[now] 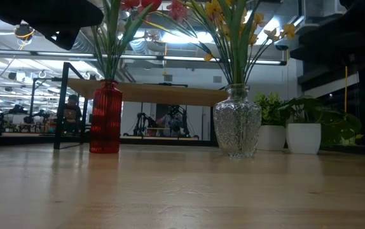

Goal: Pick and place flowers into a vace then onto a shelf
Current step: Put the transparent flower vase on the shelf

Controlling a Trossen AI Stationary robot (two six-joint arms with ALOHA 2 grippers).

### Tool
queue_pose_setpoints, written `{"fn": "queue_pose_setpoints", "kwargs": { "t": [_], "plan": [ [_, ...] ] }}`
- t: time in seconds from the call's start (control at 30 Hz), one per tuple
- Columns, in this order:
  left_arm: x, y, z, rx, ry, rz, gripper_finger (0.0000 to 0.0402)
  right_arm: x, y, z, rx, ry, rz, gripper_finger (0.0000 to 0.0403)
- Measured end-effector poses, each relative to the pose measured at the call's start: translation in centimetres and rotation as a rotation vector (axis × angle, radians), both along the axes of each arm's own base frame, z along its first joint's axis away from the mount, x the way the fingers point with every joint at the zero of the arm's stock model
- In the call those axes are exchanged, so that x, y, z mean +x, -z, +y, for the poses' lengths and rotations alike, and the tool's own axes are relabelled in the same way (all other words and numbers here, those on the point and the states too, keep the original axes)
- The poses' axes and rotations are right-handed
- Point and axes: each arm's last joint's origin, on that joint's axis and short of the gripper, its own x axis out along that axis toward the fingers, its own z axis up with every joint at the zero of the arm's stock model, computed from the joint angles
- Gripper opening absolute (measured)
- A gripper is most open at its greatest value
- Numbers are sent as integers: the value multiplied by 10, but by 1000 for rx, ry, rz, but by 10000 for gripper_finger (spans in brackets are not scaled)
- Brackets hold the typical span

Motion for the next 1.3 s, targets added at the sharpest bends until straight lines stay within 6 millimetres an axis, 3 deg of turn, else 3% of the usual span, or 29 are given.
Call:
{"fn": "queue_pose_setpoints", "kwargs": {
  "t": [0.33,0.6,0.73,1.1,1.3],
  "plan": [
    [0,0,0,-2,-1,0,6,0,1,0,39,-5,-1,248],
    [0,0,0,-2,-1,0,6,0,2,2,2,-86,26,334],
    [0,0,0,0,-7,-2,6,0,2,3,4,-97,27,358],
    [0,0,0,7,-9,-3,6,0,2,3,60,-86,18,362],
    [0,0,0,18,-7,-3,6,7,17,2,45,-52,81,362]
  ]
}}
